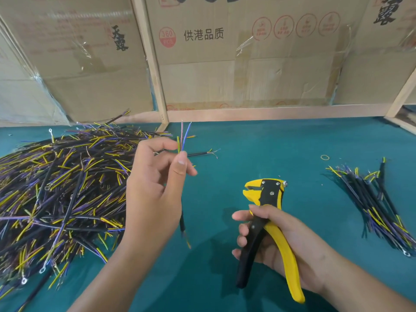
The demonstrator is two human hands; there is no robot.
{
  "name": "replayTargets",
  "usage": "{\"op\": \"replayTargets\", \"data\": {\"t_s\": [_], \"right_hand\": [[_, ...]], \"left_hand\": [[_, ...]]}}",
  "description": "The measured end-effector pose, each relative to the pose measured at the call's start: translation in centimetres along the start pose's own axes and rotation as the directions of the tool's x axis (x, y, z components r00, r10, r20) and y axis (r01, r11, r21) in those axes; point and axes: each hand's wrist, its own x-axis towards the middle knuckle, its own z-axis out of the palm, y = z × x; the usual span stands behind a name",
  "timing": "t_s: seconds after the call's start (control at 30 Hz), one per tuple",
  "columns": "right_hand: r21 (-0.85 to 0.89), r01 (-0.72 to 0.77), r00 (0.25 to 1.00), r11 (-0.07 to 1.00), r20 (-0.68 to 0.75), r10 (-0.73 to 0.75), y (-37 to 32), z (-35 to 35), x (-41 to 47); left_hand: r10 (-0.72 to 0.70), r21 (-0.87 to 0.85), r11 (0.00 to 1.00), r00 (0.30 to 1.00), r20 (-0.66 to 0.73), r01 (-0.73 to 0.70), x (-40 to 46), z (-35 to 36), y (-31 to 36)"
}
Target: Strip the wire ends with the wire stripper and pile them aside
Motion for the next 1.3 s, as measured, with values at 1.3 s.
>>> {"op": "replayTargets", "data": {"t_s": [1.3], "right_hand": [[-0.290, 0.270, 0.962, 0.918, 0.113, -0.247, -1.8, 0.6, -1.7]], "left_hand": [[-0.116, 0.384, 0.920, 0.877, 0.466, -0.083, -0.2, -0.7, -1.8]]}}
